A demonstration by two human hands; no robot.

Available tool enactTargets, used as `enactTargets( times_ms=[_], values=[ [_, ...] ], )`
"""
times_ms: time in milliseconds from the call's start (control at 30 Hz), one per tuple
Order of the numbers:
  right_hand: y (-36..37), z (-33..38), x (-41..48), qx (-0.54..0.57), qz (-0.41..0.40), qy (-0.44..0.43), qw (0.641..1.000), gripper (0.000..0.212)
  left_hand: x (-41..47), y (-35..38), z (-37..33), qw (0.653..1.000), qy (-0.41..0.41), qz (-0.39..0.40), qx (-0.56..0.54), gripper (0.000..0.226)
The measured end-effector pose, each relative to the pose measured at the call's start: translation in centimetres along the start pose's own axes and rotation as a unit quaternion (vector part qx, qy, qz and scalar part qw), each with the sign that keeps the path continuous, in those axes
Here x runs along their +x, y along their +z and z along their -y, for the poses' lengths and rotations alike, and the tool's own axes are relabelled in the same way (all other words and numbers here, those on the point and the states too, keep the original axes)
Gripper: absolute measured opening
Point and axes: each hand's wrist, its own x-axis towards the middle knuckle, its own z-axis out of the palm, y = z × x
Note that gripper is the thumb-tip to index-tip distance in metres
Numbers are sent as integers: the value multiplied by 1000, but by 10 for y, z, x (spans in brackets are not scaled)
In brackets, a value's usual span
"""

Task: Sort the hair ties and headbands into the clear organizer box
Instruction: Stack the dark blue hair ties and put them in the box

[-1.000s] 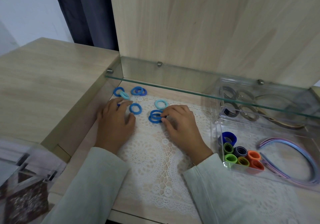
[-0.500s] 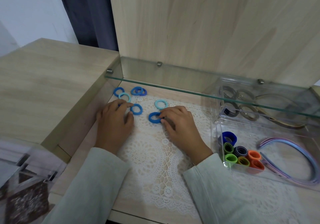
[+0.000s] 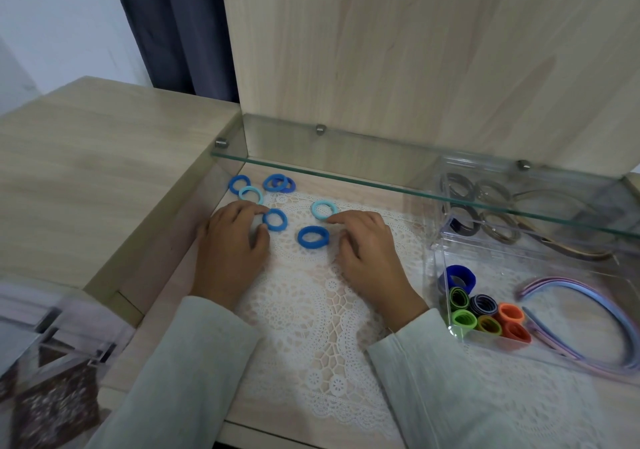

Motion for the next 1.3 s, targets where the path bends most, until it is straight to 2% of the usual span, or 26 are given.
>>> enactTargets(
  times_ms=[133, 267, 567, 800, 967, 1067, 1133, 1300],
  values=[
    [1, -1, 2, -7, -30, 40, 999, 34, 1, 0, -1, 999, -32, -1, -2, 35],
    [1, -5, 3, -25, -57, 75, 995, 33, 1, 2, -2, 996, -61, 42, 49, 50],
    [3, -7, 5, -46, -52, 80, 994, 32, 12, 2, -2, 994, -63, 64, 67, 45],
    [3, -9, 6, -54, -49, 80, 994, 33, 29, 8, -12, 999, 17, 4, 47, 43],
    [3, -6, 6, -67, -64, 101, 991, 38, 43, 21, -7, 998, -19, -11, 62, 56],
    [4, -6, 8, -119, -25, 138, 983, 40, 43, 28, -4, 995, -36, 13, 94, 59],
    [5, -6, 9, -149, 12, 168, 974, 47, 43, 28, -5, 994, -47, 14, 94, 51],
    [6, -7, 10, -193, 80, 191, 959, 56, 42, 24, -8, 996, -74, -26, 49, 39]
  ],
)
